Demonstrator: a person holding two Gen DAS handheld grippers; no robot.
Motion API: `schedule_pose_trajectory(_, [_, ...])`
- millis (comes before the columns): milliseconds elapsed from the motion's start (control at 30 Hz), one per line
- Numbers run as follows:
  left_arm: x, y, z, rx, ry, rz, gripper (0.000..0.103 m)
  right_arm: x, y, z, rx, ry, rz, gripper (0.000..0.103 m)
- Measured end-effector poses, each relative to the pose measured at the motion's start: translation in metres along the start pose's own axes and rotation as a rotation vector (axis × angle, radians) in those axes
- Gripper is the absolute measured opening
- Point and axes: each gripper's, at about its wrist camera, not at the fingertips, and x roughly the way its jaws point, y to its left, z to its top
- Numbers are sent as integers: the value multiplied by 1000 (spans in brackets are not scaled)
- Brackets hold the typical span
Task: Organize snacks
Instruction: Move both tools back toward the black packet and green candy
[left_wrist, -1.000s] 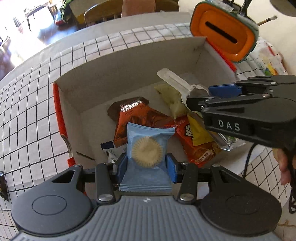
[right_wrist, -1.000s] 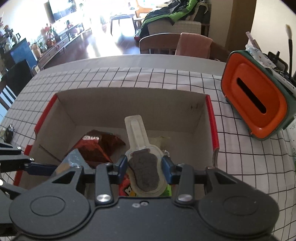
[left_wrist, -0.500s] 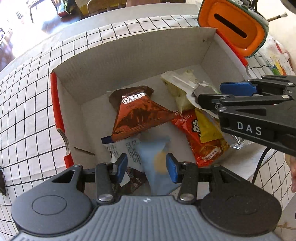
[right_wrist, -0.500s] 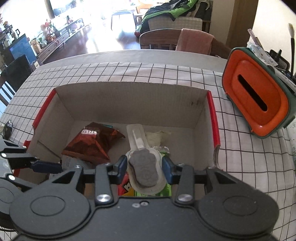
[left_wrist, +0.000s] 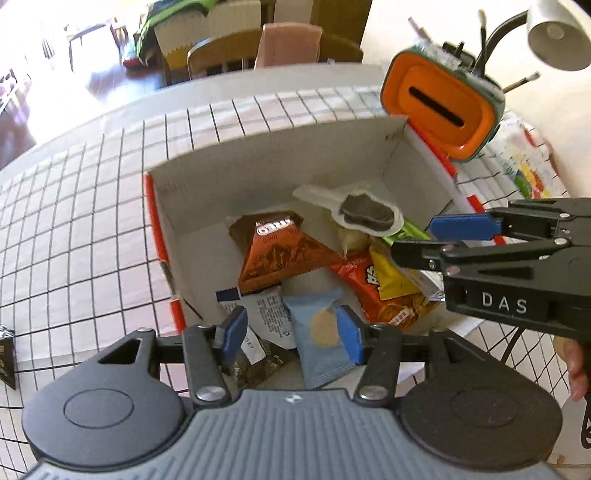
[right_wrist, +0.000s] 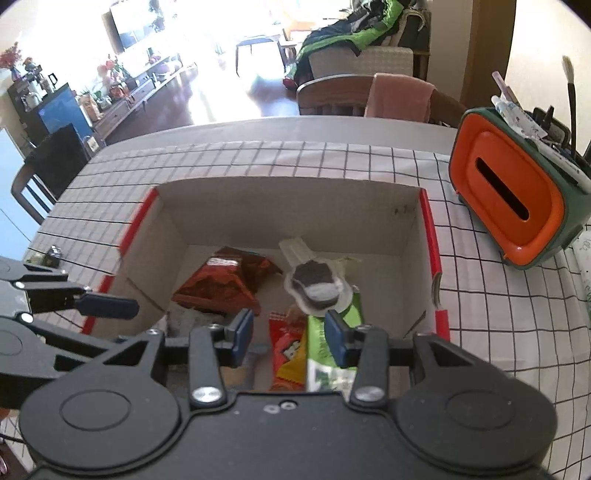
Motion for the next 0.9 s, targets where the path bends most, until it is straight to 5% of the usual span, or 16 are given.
schedule_pose_trajectory(333, [-52, 16, -20, -22, -141, 42, 60, -32, 33, -2, -29, -78, 39, 47])
schedule_pose_trajectory(567, [-82, 34, -36, -43, -228, 68, 66, -42, 64, -4, -63, -130, 71, 75])
schedule_pose_trajectory(900, [-119, 81, -66, -96, -307, 97, 76, -35, 118, 1, -117, -152, 116, 90])
